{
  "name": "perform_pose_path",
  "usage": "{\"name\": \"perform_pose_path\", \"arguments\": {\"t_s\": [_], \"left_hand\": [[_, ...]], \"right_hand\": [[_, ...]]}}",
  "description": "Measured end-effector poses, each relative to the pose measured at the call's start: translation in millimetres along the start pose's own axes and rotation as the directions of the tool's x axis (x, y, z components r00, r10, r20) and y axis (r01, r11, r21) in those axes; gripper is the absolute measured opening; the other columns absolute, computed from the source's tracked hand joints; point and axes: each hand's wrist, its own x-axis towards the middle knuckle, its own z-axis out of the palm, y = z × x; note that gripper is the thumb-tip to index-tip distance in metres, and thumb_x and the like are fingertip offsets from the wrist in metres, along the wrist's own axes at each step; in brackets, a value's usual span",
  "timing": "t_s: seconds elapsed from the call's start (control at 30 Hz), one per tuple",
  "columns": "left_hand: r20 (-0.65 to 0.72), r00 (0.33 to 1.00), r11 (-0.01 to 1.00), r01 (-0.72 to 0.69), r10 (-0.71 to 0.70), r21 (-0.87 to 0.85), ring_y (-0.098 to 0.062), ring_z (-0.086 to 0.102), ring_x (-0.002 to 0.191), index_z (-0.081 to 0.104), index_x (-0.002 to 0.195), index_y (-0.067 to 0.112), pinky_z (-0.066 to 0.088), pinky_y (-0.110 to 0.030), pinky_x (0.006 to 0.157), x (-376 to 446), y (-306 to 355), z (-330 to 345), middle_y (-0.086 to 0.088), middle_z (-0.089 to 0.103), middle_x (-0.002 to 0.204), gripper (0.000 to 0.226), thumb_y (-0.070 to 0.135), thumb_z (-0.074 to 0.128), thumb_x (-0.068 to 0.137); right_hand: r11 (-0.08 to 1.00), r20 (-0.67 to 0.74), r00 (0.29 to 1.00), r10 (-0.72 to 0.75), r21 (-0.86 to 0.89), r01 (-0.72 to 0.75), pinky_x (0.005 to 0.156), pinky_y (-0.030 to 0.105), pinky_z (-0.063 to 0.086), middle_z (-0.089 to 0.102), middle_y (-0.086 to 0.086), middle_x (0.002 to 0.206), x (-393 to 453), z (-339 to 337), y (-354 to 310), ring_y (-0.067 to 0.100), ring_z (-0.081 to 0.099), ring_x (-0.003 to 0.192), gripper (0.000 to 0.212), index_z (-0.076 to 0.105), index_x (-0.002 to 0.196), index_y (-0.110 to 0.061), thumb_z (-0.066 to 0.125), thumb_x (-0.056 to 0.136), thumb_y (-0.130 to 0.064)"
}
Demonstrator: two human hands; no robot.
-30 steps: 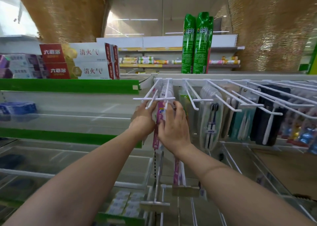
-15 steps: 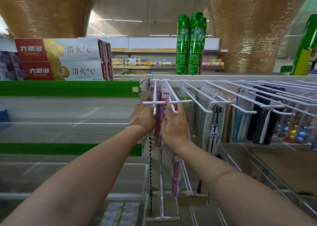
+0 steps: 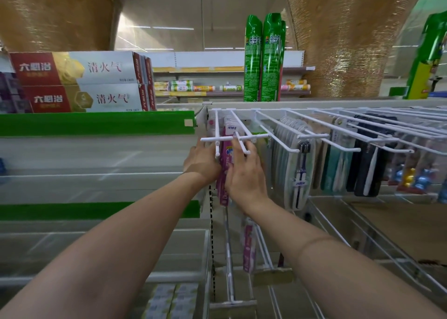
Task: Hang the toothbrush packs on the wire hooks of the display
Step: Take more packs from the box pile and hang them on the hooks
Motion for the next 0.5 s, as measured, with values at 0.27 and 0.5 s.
{"name": "perform_pose_path", "arguments": {"t_s": [0.27,0.5], "left_hand": [[-0.029,0.997,0.994,0.068,-0.071,-0.084,-0.034,0.045,0.135,0.044,0.152,0.027,0.045,-0.043,0.109,-21.3,3.8,-0.1,-0.008,0.039,0.156,0.068,0.016,0.060,0.087],[0.007,0.990,0.981,0.144,-0.144,-0.131,-0.028,0.040,0.145,0.049,0.152,0.019,0.038,-0.036,0.115,-42.1,18.9,-10.5,-0.008,0.040,0.160,0.062,0.013,0.059,0.091]], "right_hand": [[0.997,0.015,1.000,-0.021,-0.075,0.022,0.089,0.054,0.052,0.042,0.029,0.140,-10.8,-12.4,1.0,0.046,0.054,0.110,0.069,0.034,0.155,-0.011,0.053,0.090,-0.015],[0.999,0.052,0.998,-0.035,-0.020,0.036,0.094,0.051,0.050,0.041,0.024,0.143,-27.1,-26.2,3.9,0.042,0.051,0.116,0.074,0.028,0.157,-0.016,0.057,0.089,-0.019]]}}
